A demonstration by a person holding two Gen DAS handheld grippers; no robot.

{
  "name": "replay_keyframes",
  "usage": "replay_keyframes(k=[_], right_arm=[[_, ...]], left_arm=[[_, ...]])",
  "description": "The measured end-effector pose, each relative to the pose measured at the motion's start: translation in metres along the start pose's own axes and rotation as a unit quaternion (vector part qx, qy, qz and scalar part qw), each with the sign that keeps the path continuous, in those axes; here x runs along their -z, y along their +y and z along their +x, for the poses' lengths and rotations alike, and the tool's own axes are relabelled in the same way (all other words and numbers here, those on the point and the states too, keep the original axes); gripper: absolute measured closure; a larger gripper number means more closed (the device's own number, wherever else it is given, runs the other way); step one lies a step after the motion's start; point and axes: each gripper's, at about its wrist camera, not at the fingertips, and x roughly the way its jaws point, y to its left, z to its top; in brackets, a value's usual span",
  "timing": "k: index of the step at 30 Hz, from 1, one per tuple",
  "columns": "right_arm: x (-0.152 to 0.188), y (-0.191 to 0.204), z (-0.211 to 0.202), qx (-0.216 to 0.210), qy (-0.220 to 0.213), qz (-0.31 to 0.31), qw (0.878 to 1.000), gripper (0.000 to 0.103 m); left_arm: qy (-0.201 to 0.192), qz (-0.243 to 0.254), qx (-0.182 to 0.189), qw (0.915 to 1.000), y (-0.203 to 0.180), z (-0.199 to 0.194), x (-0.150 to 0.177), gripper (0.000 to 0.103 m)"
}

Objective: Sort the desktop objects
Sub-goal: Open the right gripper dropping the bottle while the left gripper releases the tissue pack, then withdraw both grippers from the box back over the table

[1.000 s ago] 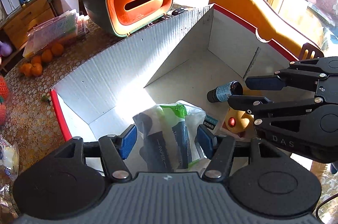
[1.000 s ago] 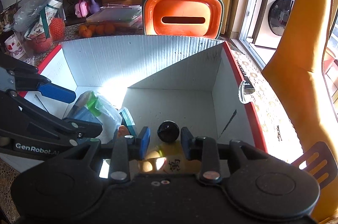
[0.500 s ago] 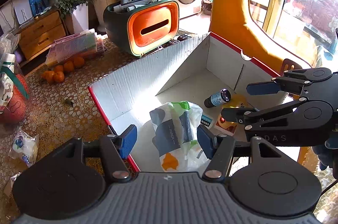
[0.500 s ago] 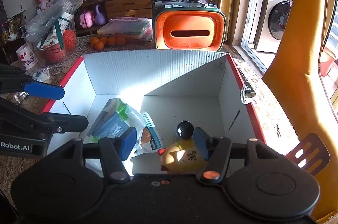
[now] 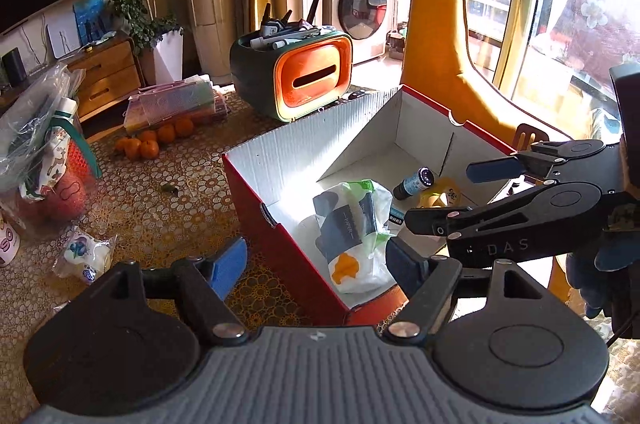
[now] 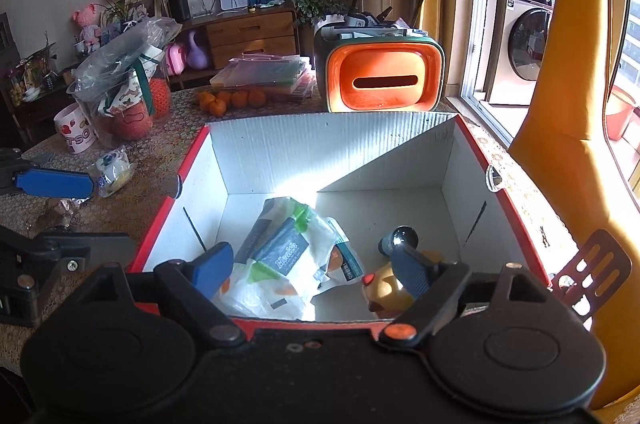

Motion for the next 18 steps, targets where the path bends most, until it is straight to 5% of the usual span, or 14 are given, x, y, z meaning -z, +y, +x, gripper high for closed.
replay_keyframes(k=[18], right_arm=[[0.006, 0.083, -0.02, -0.024, -0.03, -0.024, 0.999, 0.006]], left_arm=[[-0.028, -0.06, -0.024, 0.9975, 0.068, -0.056, 0.06, 0.002]])
